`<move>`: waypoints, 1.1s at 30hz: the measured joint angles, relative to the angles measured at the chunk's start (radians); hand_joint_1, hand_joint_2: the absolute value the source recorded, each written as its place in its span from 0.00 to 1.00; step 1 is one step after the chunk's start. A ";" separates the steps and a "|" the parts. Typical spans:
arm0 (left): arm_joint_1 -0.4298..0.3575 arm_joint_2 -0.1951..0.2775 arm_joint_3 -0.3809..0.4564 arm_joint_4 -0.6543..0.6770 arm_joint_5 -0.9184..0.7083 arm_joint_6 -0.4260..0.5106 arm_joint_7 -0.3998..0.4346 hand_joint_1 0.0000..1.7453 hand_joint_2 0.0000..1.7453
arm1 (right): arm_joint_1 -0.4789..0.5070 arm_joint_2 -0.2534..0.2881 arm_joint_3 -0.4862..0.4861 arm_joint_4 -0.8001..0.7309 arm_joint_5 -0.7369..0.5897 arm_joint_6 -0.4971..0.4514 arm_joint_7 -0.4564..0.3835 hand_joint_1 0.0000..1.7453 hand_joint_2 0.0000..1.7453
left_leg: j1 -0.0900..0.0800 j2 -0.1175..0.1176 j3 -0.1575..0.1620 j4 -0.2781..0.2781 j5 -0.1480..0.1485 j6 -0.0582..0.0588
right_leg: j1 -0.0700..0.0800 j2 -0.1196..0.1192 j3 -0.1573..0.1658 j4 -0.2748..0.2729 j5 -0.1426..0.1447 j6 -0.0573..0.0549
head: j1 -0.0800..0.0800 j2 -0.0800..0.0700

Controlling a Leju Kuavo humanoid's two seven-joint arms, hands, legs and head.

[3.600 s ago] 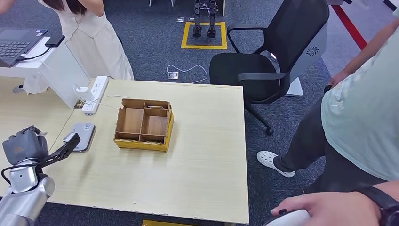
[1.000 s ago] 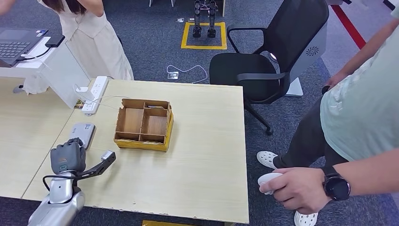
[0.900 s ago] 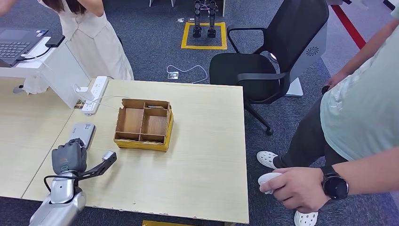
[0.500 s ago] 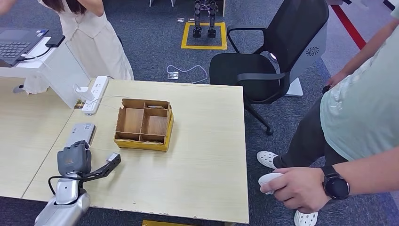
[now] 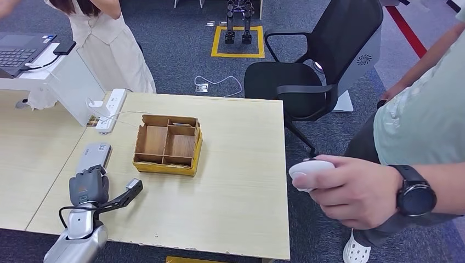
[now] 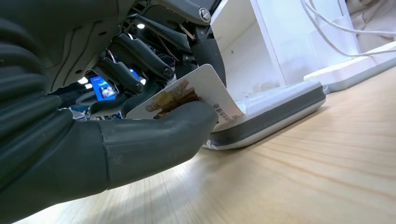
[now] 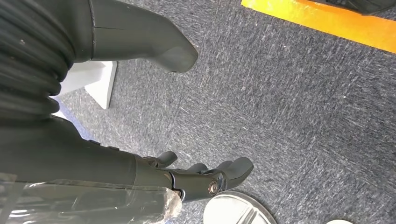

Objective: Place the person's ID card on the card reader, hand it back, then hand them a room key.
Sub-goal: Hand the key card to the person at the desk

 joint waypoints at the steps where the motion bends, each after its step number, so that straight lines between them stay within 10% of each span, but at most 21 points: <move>1: -0.002 0.000 0.000 0.000 0.015 0.009 -0.009 1.00 1.00 | 0.000 0.000 0.001 0.000 -0.002 -0.001 0.000 0.00 1.00 | 0.000 0.000 0.000 0.000 0.000 0.000 | 0.000 0.000 0.000 0.000 0.000 0.000 | 0.000 0.000; 12: -0.096 0.036 0.000 -0.069 0.292 0.058 -0.186 1.00 1.00 | -0.001 -0.006 0.028 0.000 -0.027 -0.011 -0.010 0.00 1.00 | 0.001 -0.001 -0.001 0.000 0.002 -0.001 | 0.000 -0.001 -0.001 0.000 0.002 -0.002 | 0.000 0.000; 33: -0.256 0.111 -0.034 -0.193 0.338 -0.018 -0.244 1.00 1.00 | -0.037 -0.005 0.075 0.029 -0.048 0.009 -0.049 0.00 1.00 | 0.000 0.000 -0.001 0.000 0.002 -0.001 | 0.000 0.000 -0.002 0.000 0.003 -0.001 | 0.000 0.000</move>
